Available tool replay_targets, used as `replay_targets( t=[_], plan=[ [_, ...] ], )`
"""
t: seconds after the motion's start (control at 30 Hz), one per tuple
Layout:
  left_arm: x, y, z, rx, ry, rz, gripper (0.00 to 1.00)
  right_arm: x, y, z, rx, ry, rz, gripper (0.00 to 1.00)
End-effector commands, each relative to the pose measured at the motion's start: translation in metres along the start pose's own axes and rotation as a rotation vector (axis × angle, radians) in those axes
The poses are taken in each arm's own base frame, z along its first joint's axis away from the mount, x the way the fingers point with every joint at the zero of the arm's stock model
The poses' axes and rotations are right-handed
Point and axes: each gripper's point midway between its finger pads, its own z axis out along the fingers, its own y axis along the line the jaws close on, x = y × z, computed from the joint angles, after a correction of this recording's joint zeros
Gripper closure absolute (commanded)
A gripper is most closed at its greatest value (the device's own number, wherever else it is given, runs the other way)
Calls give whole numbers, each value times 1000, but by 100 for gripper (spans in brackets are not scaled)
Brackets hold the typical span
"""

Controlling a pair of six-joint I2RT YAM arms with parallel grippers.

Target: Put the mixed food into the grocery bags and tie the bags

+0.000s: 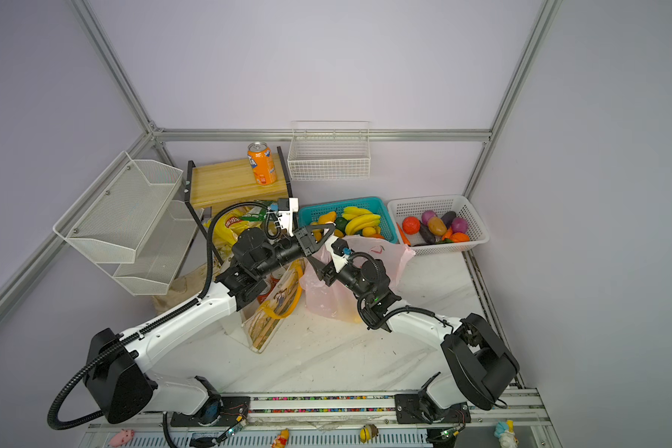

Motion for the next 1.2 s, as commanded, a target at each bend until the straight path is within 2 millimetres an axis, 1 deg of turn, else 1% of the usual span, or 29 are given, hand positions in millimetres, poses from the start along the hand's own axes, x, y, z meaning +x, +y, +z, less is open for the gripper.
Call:
replay_targets(
  t=[0.0, 0.03, 0.13, 0.2, 0.3, 0.37, 0.43, 0.47, 0.5, 0.53, 0.63, 0.77, 0.9, 1.0, 1.07, 1.1, 1.17],
  plan=[
    [-11, -12, -9, 38, -46, 6, 100, -5, 3, -3, -24, -49, 0, 54],
    [-12, -10, -10, 32, -52, 4, 100, 2, 2, -7, -17, -41, 10, 59],
    [-17, -6, -13, 19, -69, 0, 100, 18, 0, -17, 6, -13, 29, 67],
    [-19, -4, -14, 17, -73, 0, 100, 25, -2, -20, 26, 4, 41, 69],
    [-21, -1, -14, 15, -71, 3, 100, 27, -11, -23, 80, 27, 48, 68],
    [-21, 1, -13, 16, -64, 9, 100, 25, -19, -22, 124, 53, 53, 58],
    [-20, 3, -11, 16, -56, 10, 100, 20, -26, -21, 165, 81, 54, 39],
    [-21, 4, -11, 17, -56, 14, 100, 16, -30, -22, 186, 90, 54, 31],
    [-22, 6, -11, 14, -55, 16, 100, 19, -33, -22, 206, 122, 56, 26],
    [-22, 8, -12, 9, -56, 19, 100, 4, -36, -25, 226, 114, 51, 23],
    [-27, 14, -14, -10, -63, 35, 100, -7, -42, -33, 268, 171, 45, 19],
    [-34, 24, -15, -54, -65, 68, 100, -28, -38, -42, 260, 240, 39, 14],
    [-40, 37, -17, -102, -65, 86, 100, -59, -35, -51, 249, 273, 29, 12],
    [-45, 42, -21, -117, -73, 93, 100, -80, -32, -53, 231, 285, 45, 12],
    [-49, 43, -23, -126, -79, 101, 100, -85, -32, -55, 234, 308, 45, 11],
    [-50, 43, -24, -132, -79, 104, 100, -85, -32, -56, 236, 319, 45, 11],
    [-53, 45, -25, -139, -81, 109, 100, -77, -31, -56, 232, 351, 42, 11]
  ],
)
